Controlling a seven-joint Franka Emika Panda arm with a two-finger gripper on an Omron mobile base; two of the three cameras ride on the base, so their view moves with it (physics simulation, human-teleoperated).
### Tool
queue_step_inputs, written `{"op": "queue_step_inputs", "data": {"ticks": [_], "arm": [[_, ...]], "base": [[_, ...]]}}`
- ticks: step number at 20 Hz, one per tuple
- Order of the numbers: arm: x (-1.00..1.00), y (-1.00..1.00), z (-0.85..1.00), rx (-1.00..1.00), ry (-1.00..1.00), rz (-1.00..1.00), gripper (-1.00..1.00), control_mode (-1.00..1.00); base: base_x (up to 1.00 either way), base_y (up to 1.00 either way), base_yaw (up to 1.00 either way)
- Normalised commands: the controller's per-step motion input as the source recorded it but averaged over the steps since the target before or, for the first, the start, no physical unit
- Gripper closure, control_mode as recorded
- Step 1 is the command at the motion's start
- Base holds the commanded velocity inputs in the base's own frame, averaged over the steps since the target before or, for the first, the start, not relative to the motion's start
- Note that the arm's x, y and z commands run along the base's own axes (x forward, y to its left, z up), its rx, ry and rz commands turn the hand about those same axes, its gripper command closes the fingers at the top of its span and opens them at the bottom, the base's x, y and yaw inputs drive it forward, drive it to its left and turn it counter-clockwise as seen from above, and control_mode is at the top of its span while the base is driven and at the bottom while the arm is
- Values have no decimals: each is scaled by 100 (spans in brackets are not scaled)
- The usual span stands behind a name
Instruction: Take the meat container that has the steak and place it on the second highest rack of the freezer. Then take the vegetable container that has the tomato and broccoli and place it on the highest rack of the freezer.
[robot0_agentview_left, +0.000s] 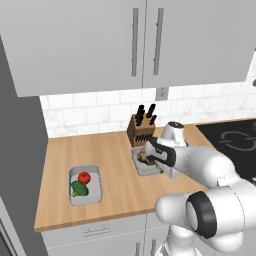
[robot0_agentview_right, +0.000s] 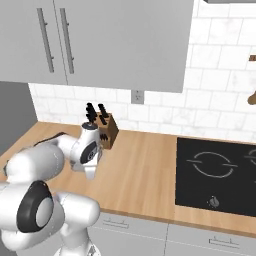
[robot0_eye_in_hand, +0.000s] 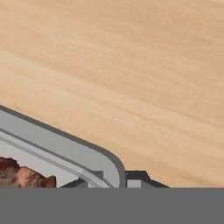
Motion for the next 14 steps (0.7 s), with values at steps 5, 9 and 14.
{"op": "queue_step_inputs", "data": {"ticks": [5,9,14], "arm": [[-18,0,56,0,0,0,100,-100],[-28,-4,53,0,0,0,100,-100],[-31,-22,65,0,0,0,100,-100]], "base": [[0,0,0],[0,0,0],[0,0,0]]}}
